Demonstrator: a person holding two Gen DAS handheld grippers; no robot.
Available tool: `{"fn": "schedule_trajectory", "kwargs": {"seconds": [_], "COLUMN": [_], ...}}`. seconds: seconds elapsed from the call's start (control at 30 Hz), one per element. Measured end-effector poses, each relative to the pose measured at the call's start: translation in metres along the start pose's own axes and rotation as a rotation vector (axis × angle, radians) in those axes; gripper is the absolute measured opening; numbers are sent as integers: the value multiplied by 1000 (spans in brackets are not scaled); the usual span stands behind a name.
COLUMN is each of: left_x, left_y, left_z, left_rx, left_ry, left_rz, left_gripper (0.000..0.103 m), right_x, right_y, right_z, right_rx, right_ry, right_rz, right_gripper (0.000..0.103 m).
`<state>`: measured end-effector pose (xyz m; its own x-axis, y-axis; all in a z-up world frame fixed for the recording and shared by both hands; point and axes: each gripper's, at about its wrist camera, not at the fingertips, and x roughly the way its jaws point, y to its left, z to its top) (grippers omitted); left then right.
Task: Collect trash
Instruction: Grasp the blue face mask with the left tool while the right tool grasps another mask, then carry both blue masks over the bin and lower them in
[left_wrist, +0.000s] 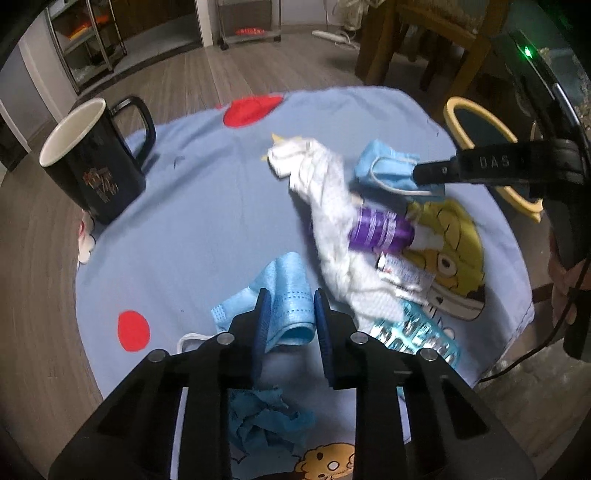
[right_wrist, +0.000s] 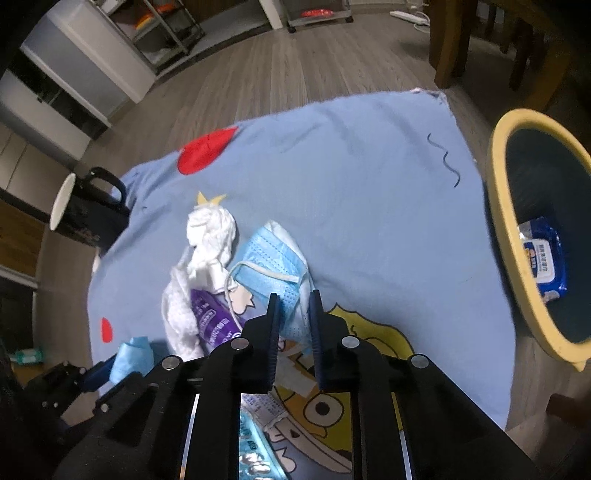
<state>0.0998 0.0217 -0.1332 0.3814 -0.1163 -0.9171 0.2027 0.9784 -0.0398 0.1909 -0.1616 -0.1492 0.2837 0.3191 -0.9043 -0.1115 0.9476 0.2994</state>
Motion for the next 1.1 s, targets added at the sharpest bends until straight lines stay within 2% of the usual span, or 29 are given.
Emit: {"fn": "schedule_trajectory", "kwargs": {"seconds": [0.27,0.37,0.6,0.73,0.8,0.87,0.93,0.97,1.03,1.1], "left_x": [-15,-21,-31,-32,-31,-30,-29,-29,-27,-24], "left_y": [-9,-17,-35,-43,-45,-45,-43,-42,-42,-43], "left_z": [7,10,17,18,18,18,19,20,20,20], "left_rx": [14,29,57,64,67,61,53,48,49,62], "left_ry": [-46,-67,-100,-103,-101,-100,-99,-99,-93,-86], "left_rz": [-15,-23,-43,-43,-40,-40,-42,-42,-46,-39], "left_gripper": [24,24,24,24,24,24,24,24,24,24], "right_x": [-49,-73,-122,-125,-111,-94,-72,-66,-46,-35], "right_y": [-8,-19,-49,-70,-81,-82,-73,-70,-64,-58], "right_z": [3,4,0,-5,-7,-9,-11,-12,-17,-23], "right_rx": [12,34,93,130,150,142,85,68,55,29], "right_ry": [-85,-131,-213,-219,-175,-116,-42,-17,63,108], "right_rz": [-4,-12,5,23,61,59,30,13,14,-12], "right_gripper": [13,6,6,7,7,18,42,49,52,55]}}
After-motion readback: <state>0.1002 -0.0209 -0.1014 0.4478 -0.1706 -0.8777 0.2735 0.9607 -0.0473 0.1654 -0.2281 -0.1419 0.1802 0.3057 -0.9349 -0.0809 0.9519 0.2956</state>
